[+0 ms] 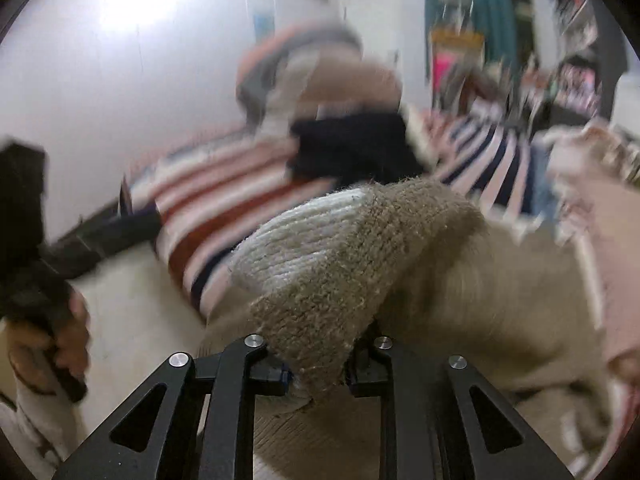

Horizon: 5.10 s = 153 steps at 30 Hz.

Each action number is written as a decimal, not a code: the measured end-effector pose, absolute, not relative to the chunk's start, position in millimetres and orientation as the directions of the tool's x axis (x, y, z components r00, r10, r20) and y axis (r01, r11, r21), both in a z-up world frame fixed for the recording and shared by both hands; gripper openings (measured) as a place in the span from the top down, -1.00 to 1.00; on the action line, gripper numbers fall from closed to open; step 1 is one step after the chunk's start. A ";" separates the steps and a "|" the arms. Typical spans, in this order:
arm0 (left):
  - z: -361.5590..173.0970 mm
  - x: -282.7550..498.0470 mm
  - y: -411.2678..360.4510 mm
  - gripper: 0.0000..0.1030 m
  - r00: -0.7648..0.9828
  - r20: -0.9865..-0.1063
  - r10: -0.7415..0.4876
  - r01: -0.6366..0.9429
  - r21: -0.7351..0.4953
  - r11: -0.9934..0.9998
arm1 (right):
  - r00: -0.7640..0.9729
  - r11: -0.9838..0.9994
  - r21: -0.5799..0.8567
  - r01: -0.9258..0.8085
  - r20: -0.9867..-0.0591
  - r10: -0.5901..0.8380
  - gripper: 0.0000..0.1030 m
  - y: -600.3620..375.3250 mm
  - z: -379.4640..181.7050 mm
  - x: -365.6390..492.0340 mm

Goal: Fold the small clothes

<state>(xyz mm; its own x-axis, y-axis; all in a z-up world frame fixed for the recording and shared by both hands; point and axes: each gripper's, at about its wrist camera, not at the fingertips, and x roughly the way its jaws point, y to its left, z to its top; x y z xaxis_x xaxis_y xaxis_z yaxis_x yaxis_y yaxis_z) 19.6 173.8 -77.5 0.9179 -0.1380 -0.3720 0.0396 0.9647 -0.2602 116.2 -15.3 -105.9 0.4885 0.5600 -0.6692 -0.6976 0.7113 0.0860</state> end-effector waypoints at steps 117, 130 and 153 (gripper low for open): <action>-5.2 -79.8 83.9 0.83 0.843 -0.189 -0.503 0.434 -0.312 0.845 | 0.490 0.501 0.398 -0.768 -0.138 0.861 0.65 -235.2 -34.2 -41.7; 11.7 10.1 102.1 0.83 0.910 -0.204 -0.361 0.295 -0.292 0.910 | 0.626 0.610 0.484 -0.627 -0.152 0.765 0.66 -264.1 -36.9 59.5; -74.3 239.9 141.3 0.78 0.869 -0.484 -0.105 -0.023 -0.252 0.967 | 0.705 0.802 0.530 -0.276 -0.456 0.543 0.57 -304.0 -105.1 262.1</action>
